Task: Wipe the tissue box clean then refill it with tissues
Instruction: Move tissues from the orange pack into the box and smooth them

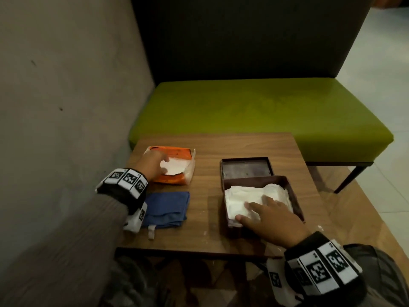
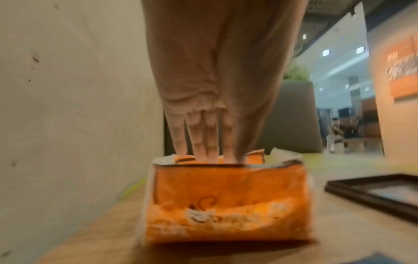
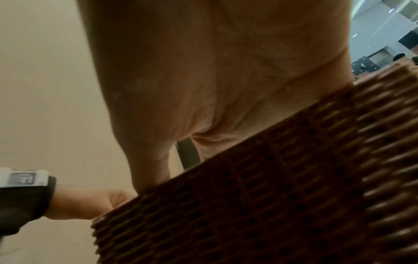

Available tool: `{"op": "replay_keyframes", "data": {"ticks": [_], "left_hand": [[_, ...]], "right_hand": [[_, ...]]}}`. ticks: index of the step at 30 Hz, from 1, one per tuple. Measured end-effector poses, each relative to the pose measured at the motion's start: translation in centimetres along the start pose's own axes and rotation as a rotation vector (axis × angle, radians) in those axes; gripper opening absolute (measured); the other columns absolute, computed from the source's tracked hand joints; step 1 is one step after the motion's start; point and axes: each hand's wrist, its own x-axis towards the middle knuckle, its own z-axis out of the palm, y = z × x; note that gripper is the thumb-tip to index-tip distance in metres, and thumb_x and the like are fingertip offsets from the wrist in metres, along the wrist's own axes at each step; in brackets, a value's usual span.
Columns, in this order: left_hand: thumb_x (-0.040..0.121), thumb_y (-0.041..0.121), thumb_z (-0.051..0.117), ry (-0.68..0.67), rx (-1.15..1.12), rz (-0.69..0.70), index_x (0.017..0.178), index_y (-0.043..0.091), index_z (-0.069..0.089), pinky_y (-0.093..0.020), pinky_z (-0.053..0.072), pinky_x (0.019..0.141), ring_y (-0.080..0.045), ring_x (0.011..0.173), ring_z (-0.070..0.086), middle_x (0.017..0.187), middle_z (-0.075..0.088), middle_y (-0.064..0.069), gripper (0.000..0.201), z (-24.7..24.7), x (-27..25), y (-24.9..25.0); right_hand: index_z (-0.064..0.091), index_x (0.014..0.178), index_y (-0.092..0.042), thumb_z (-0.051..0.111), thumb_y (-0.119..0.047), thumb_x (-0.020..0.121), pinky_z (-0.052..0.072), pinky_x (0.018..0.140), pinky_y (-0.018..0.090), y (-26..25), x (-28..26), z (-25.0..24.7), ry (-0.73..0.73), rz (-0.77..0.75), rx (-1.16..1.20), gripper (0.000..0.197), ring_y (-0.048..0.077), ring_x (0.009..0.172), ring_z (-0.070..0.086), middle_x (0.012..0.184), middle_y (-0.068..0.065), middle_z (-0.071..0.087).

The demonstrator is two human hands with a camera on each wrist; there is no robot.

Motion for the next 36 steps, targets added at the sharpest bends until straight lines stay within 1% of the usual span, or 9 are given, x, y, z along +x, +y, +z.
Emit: {"op": "replay_keyframes", "data": {"ticks": [3, 7, 10, 13, 16, 21, 27, 32, 36], "left_hand": [[0.077, 0.025, 0.075, -0.272, 0.193, -0.003, 0.136, 0.01, 0.042, -0.032, 0.034, 0.104, -0.026, 0.128, 0.043, 0.14, 0.046, -0.01, 0.069, 0.5, 1.4, -0.3], [0.079, 0.028, 0.071, -0.394, 0.409, 0.049, 0.139, 0.01, 0.035, -0.035, 0.032, 0.108, -0.029, 0.13, 0.04, 0.143, 0.042, -0.013, 0.072, 1.9, 2.0, 0.9], [0.087, 0.024, 0.059, -0.345, 0.452, 0.073, 0.136, 0.007, 0.038, -0.037, 0.03, 0.108, -0.03, 0.129, 0.042, 0.139, 0.045, -0.014, 0.056, 2.9, 1.8, 1.4], [0.085, 0.028, 0.059, -0.316, 0.489, 0.099, 0.132, 0.009, 0.041, -0.038, 0.035, 0.106, -0.028, 0.125, 0.046, 0.136, 0.048, -0.012, 0.054, 3.3, 1.8, 1.2], [0.09, 0.026, 0.053, -0.246, 0.493, 0.116, 0.123, 0.01, 0.048, -0.038, 0.043, 0.096, -0.027, 0.112, 0.055, 0.125, 0.056, -0.011, 0.037, 3.1, 1.6, 1.4], [0.088, 0.023, 0.054, -0.17, 0.52, 0.148, 0.118, 0.01, 0.049, -0.039, 0.047, 0.088, -0.028, 0.106, 0.058, 0.118, 0.06, -0.011, 0.033, 3.2, 1.9, 1.3], [0.081, 0.054, 0.053, 0.092, 0.412, 0.235, 0.106, 0.026, 0.057, -0.032, 0.047, 0.075, -0.025, 0.09, 0.065, 0.101, 0.068, -0.001, 0.037, 1.8, 2.0, 0.6], [0.085, 0.031, 0.058, 0.078, 0.339, 0.124, 0.13, 0.023, 0.044, -0.04, 0.035, 0.091, -0.029, 0.114, 0.051, 0.121, 0.06, -0.009, 0.047, 0.4, 1.9, 0.8], [0.081, 0.01, 0.054, 0.184, 0.095, 0.028, 0.112, 0.015, 0.053, -0.044, 0.034, 0.092, -0.034, 0.115, 0.046, 0.116, 0.059, -0.013, 0.031, -0.8, 1.4, 1.0]], "right_hand": [[0.029, 0.145, -0.041, 0.034, -0.071, 0.087, 0.024, 0.115, 0.047, -0.1, -0.2, 0.0, -0.014, 0.004, 0.006, 0.065, 0.033, 0.144, 0.015, 0.158, 0.005, 0.013], [0.025, 0.146, -0.043, 0.032, -0.072, 0.087, 0.022, 0.114, 0.047, -0.3, -0.3, -0.1, -0.02, 0.018, -0.004, 0.066, 0.032, 0.146, 0.011, 0.16, 0.003, 0.008], [0.025, 0.146, -0.044, 0.032, -0.071, 0.087, 0.023, 0.113, 0.044, -0.4, -0.4, -0.1, -0.008, 0.014, -0.001, 0.065, 0.03, 0.145, 0.011, 0.16, 0.003, 0.01], [0.025, 0.146, -0.044, 0.032, -0.071, 0.087, 0.024, 0.113, 0.043, -0.4, -0.6, -0.2, 0.001, 0.016, 0.005, 0.065, 0.03, 0.145, 0.011, 0.16, 0.002, 0.011], [0.026, 0.145, -0.044, 0.032, -0.072, 0.087, 0.025, 0.112, 0.043, -0.4, -0.5, -0.1, 0.008, 0.014, -0.004, 0.065, 0.031, 0.145, 0.013, 0.159, 0.002, 0.013], [0.025, 0.145, -0.046, 0.031, -0.073, 0.085, 0.024, 0.113, 0.045, -0.3, -0.3, 0.1, 0.014, 0.021, -0.012, 0.066, 0.031, 0.146, 0.011, 0.16, 0.003, 0.01], [0.024, 0.145, -0.045, 0.03, -0.073, 0.085, 0.023, 0.114, 0.046, -0.2, -0.4, 0.1, 0.009, 0.017, -0.006, 0.066, 0.032, 0.146, 0.009, 0.16, 0.004, 0.01], [0.025, 0.145, -0.045, 0.03, -0.074, 0.085, 0.024, 0.114, 0.047, -0.2, -0.2, 0.1, 0.011, 0.023, -0.018, 0.067, 0.031, 0.146, 0.01, 0.16, 0.004, 0.01], [0.025, 0.146, -0.044, 0.03, -0.075, 0.085, 0.025, 0.114, 0.047, -0.2, -0.2, 0.2, 0.009, 0.02, -0.018, 0.068, 0.031, 0.146, 0.01, 0.16, 0.004, 0.01]]}}
